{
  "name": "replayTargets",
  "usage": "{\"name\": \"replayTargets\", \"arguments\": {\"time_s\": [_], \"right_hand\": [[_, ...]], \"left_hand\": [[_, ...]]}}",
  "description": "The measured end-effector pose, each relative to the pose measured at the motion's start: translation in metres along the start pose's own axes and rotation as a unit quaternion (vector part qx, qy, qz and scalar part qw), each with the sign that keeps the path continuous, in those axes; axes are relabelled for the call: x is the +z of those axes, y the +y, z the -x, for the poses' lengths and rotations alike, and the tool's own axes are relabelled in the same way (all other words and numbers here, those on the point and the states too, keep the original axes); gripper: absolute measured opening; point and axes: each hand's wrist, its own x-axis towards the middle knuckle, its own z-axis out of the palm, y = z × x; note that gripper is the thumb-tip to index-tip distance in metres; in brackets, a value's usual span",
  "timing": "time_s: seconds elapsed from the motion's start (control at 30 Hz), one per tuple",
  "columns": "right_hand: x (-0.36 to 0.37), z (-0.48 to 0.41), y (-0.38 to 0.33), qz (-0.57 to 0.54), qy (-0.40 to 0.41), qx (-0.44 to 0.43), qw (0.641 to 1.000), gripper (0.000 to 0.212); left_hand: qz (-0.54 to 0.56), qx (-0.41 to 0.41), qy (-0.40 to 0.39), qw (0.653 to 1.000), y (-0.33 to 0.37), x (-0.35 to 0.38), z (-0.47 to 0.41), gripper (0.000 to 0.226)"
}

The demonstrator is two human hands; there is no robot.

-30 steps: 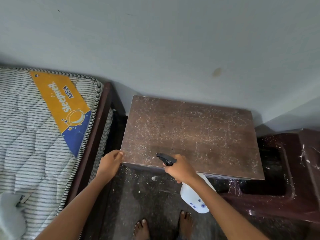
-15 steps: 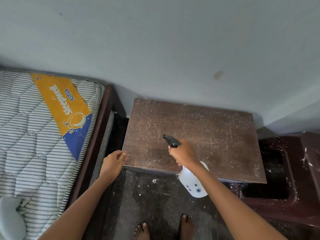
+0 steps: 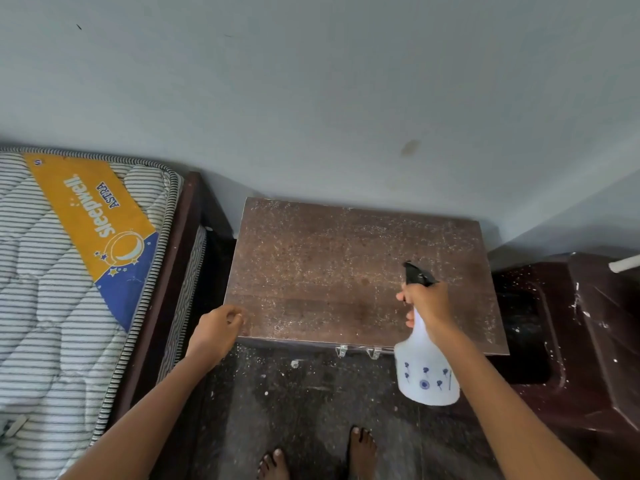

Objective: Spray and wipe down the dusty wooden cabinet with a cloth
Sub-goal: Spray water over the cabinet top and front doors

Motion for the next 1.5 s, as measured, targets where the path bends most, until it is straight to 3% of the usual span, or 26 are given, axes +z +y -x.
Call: {"name": "replayTargets", "arguments": {"time_s": [0.2, 0.4, 0.57, 0.77, 1.13, 1.27, 1.5], "right_hand": [[-0.046, -0.008, 0.024, -0.031, 0.063, 0.014, 0.997, 0.019], [-0.059, -0.003, 0.038, -0.022, -0.001, 0.024, 0.999, 0.03], [-0.061, 0.004, 0.035, -0.052, -0.007, 0.027, 0.998, 0.021], [-0.065, -0.002, 0.025, -0.034, -0.041, 0.023, 0.998, 0.027], [-0.082, -0.009, 0.03, -0.116, 0.059, 0.032, 0.991, 0.032], [-0.072, 0.003, 0.036, -0.114, 0.077, 0.036, 0.99, 0.022], [-0.043, 0.021, 0.05, -0.025, -0.05, 0.015, 0.998, 0.027]], "left_hand": [[-0.016, 0.029, -0.012, 0.999, 0.019, 0.009, 0.002, 0.028], [-0.019, 0.048, -0.03, 0.998, 0.03, 0.013, 0.004, 0.027], [-0.023, 0.054, -0.036, 0.998, 0.037, 0.017, 0.007, 0.027], [-0.037, 0.054, -0.036, 0.997, 0.041, 0.022, 0.008, 0.027], [-0.037, 0.054, -0.048, 0.997, 0.047, 0.028, 0.01, 0.024], [-0.036, 0.065, -0.052, 0.996, 0.044, 0.028, 0.013, 0.026], [-0.039, 0.066, -0.049, 0.996, 0.037, 0.03, 0.026, 0.026]]}}
